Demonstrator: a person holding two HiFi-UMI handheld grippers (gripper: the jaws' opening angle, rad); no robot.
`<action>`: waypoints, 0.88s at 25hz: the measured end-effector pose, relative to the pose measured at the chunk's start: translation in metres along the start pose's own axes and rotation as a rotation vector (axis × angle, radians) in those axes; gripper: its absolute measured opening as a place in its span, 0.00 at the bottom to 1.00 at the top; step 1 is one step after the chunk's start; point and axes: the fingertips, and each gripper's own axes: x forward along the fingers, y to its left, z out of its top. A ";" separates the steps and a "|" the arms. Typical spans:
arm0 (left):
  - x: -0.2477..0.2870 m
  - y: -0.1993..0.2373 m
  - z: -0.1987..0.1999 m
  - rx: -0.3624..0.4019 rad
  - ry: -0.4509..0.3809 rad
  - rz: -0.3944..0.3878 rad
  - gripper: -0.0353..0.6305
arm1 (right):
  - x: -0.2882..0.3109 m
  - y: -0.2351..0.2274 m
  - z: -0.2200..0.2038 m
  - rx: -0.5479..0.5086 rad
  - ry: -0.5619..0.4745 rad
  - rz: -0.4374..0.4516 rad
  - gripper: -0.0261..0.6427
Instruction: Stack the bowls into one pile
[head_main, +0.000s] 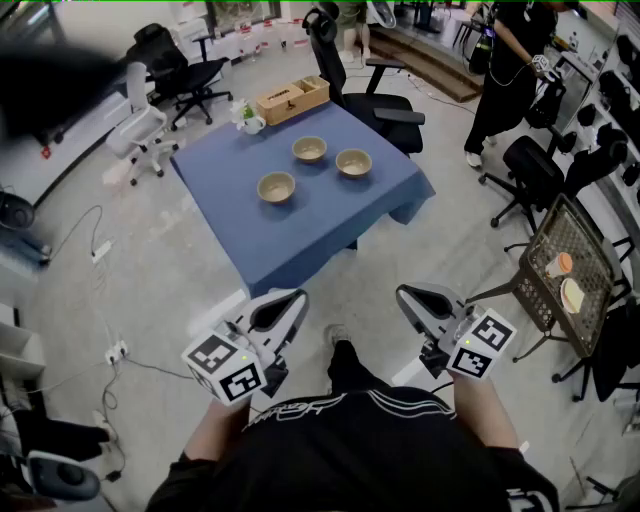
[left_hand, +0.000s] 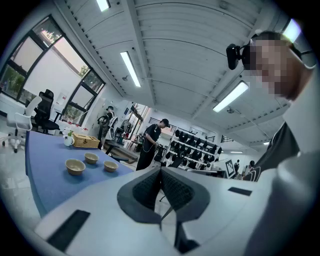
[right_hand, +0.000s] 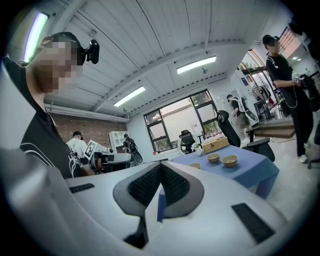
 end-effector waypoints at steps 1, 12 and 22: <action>0.001 0.003 -0.001 -0.004 0.001 0.003 0.09 | 0.002 -0.003 0.001 0.002 -0.002 -0.003 0.08; 0.013 0.048 -0.030 -0.066 0.021 0.034 0.09 | 0.038 -0.029 -0.033 0.055 0.061 -0.005 0.08; 0.019 0.061 -0.058 -0.083 0.080 0.057 0.09 | 0.053 -0.039 -0.043 0.011 0.116 -0.029 0.37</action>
